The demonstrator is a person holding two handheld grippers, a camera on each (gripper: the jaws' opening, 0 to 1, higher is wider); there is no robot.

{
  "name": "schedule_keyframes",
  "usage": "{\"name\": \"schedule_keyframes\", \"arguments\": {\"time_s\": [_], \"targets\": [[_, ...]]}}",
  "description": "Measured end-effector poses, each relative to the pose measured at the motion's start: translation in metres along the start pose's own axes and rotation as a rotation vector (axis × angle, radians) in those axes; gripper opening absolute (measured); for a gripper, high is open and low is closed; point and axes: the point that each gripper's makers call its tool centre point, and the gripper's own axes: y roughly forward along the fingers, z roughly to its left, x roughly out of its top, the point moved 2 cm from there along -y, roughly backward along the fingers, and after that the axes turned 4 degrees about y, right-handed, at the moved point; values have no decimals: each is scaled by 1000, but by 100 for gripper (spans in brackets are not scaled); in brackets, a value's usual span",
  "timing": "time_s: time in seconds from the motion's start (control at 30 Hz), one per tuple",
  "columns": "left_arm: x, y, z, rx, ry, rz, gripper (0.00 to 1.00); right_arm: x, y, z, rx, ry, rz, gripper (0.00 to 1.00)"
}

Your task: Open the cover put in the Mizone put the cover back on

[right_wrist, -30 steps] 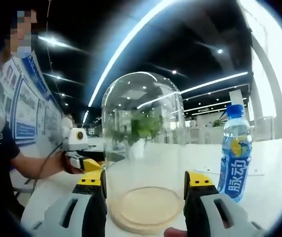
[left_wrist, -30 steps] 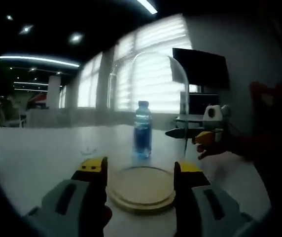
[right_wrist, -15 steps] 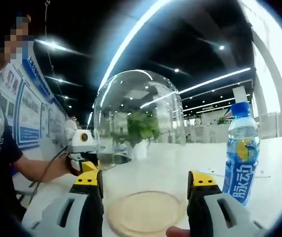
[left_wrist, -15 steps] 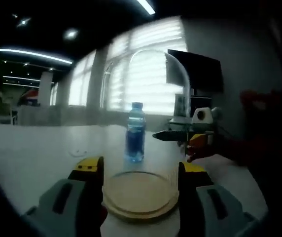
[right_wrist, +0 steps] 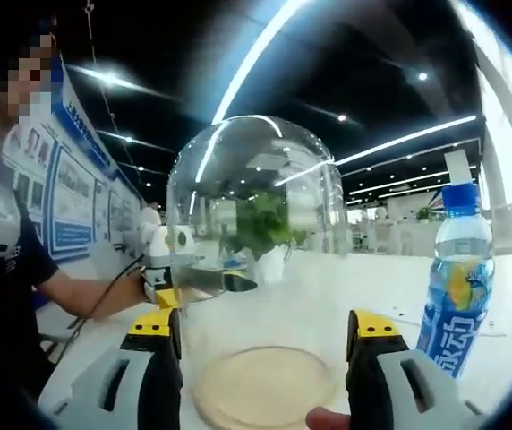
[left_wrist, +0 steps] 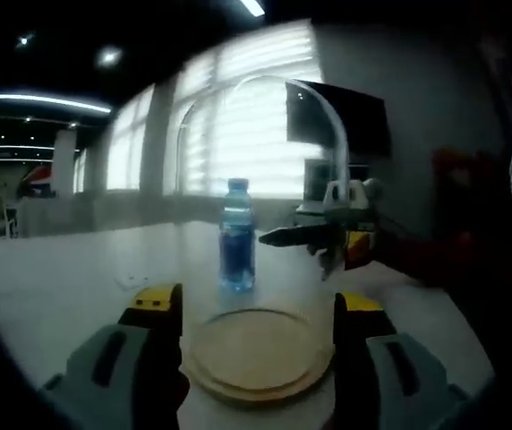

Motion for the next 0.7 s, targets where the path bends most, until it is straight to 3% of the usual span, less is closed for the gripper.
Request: {"name": "schedule_keyframes", "arguments": {"time_s": [0.47, 0.7], "targets": [[3, 8, 4, -74, 20, -14, 66, 4, 12, 0, 130, -63, 73, 74], [5, 14, 5, -123, 46, 11, 68, 5, 18, -1, 176, -71, 118, 76]]}}
